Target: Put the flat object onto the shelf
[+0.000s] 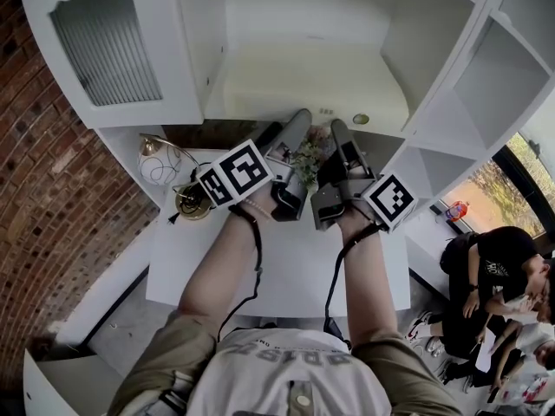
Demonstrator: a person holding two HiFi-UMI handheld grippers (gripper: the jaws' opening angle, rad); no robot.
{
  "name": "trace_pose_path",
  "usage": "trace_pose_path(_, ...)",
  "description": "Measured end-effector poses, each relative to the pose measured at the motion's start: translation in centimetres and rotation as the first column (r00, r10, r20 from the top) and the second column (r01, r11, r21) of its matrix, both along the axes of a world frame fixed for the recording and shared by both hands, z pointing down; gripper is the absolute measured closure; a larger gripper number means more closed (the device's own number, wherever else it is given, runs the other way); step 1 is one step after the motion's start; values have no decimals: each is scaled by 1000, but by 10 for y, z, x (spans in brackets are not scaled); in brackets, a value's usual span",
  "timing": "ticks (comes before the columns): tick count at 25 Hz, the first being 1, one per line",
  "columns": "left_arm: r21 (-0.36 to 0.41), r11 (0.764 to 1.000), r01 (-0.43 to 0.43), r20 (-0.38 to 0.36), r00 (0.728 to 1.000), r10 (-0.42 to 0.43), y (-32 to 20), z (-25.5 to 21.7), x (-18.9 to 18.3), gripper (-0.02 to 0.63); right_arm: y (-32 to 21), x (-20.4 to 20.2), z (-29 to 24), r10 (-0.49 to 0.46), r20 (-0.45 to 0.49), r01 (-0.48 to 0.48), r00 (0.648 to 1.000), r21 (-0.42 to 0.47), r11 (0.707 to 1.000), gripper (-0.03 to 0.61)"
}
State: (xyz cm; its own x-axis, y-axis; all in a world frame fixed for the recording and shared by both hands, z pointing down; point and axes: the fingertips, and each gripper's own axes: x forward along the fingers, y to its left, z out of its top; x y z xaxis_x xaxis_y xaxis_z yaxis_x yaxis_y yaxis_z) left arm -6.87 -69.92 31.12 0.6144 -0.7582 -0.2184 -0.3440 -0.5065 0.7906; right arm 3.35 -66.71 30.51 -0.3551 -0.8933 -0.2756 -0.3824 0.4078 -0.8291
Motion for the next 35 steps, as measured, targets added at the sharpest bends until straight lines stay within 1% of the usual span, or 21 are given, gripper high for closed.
trace_pose_path(7, -8, 999, 31, 45, 999, -31, -7, 1, -3, 176, 0, -1, -1, -5, 2, 5, 1000, 2, 1000, 383)
trace_pose_path(11, -6, 999, 39, 52, 998, -38, 2, 5, -7, 186, 11, 4, 1, -3, -4, 3, 1000, 8, 1000, 382)
trace_pose_path(12, 5, 999, 39, 60, 997, -40, 8, 6, -9, 186, 15, 6, 2, -1, -17, 1, 1000, 14, 1000, 382)
trace_pose_path(14, 45, 998, 47, 101, 994, -51, 21, 7, -13, 186, 24, 9, 2, 9, -73, -6, 997, 36, 999, 380)
trace_pose_path(16, 97, 993, 63, 169, 982, -79, 35, 8, -18, 186, 37, 9, -2, 21, -152, -10, 988, 74, 997, 381)
trace_pose_path(17, 124, 990, 72, 214, 972, -97, 43, 9, -21, 186, 44, 8, -3, 30, -195, -11, 980, 95, 995, 382)
trace_pose_path(18, 150, 985, 82, 262, 958, -119, 51, 10, -24, 190, 51, 8, -3, 45, -246, -18, 968, 111, 994, 382)
trace_pose_path(20, 202, 974, 105, 351, 921, -172, 68, 13, -29, 224, 65, 10, 4, 88, -363, -44, 928, 128, 991, 383)
trace_pose_path(23, 276, 954, 122, 466, 850, -244, 94, 18, -33, 276, 86, 10, 15, 143, -521, -70, 842, 157, 985, 383)
trace_pose_path(25, 312, 943, 119, 534, 799, -278, 111, 25, -32, 310, 101, 10, 25, 173, -603, -86, 778, 171, 981, 395)
trace_pose_path(27, 336, 934, 125, 579, 755, -309, 128, 33, -33, 339, 116, 12, 37, 195, -658, -103, 727, 176, 979, 419)
trace_pose_path(31, 375, 915, 147, 638, 675, -370, 160, 49, -33, 408, 146, 15, 61, 207, -726, -111, 656, 178, 978, 437)
trace_pose_path(33, 394, 904, 163, 655, 641, -401, 175, 56, -35, 444, 161, 15, 70, 212, -749, -111, 628, 183, 977, 448)
trace_pose_path(35, 409, 895, 177, 663, 616, -425, 189, 61, -37, 473, 174, 15, 76, 215, -759, -113, 614, 186, 976, 457)
